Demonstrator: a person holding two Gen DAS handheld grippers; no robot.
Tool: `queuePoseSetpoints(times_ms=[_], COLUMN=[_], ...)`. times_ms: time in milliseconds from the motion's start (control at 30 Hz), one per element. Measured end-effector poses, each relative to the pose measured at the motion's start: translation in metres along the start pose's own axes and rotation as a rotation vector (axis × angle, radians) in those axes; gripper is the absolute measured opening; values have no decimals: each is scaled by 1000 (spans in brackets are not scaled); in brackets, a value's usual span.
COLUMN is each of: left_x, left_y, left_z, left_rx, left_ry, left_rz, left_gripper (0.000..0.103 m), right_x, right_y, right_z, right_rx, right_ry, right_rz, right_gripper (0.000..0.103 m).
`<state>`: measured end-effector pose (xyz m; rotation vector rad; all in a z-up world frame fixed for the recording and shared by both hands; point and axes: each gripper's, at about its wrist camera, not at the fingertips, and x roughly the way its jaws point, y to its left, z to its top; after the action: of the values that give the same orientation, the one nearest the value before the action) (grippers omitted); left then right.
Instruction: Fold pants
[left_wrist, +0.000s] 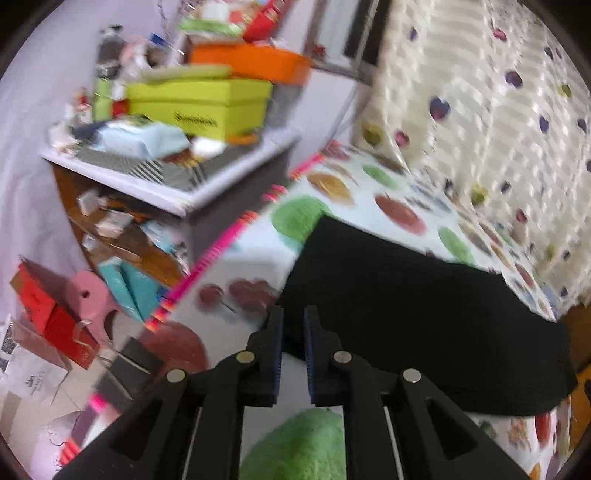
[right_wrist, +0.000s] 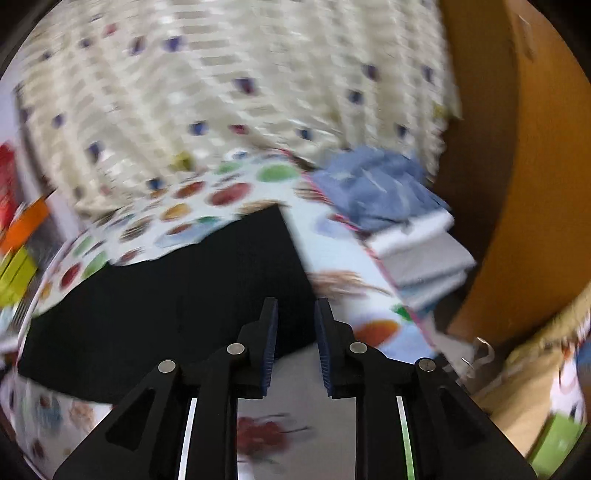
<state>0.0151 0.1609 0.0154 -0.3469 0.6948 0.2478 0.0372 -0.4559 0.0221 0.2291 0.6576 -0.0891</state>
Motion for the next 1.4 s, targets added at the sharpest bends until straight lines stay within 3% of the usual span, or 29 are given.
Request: queuePoseSetpoints(times_ms=[167, 267, 300, 400, 500, 600, 700, 800, 867, 933, 1133, 1400], left_x=[-4, 5, 9, 28, 27, 27, 19, 22, 27, 35, 30, 22], left_y=[-33, -54, -59, -67, -67, -69, -75, -85, -93, -99, -111, -105], left_z=[1, -5, -9, -23, -24, -24, -17, -13, -16, -23, -29, -35], left_rx=[83, 135, 152, 183, 185, 200, 212, 228, 247, 284, 406, 431], left_ry=[-10, 34, 50, 134, 127, 135, 114, 114, 134, 171, 149, 143], left_rz=[-84, -134, -143, -131, -144, -130, -149, -164, -167, -158, -118, -114], left_gripper=[13, 13, 13, 12, 20, 20, 20, 20, 20, 20, 23, 24], right_x=[27, 48, 48, 47, 44, 41, 39, 48, 61, 60, 55, 44], right_y=[58, 69, 70, 64, 63, 66, 67, 66, 67, 66, 58, 54], right_z=[-13, -33, -35, -37, -41, -37, -22, -12, -15, -18, -28, -39], right_rx=[-205, -290, -303, -301, -322, -338, -340, -328, -330, -326, -289, -296], right_ry=[86, 194, 184, 197, 201, 205, 158, 152, 194, 180, 198, 199], right_rz=[122, 105, 101, 100, 83, 84, 60, 49, 26, 30, 55, 55], right_gripper=[22, 22, 22, 25, 25, 26, 36, 38, 39, 40, 40, 40])
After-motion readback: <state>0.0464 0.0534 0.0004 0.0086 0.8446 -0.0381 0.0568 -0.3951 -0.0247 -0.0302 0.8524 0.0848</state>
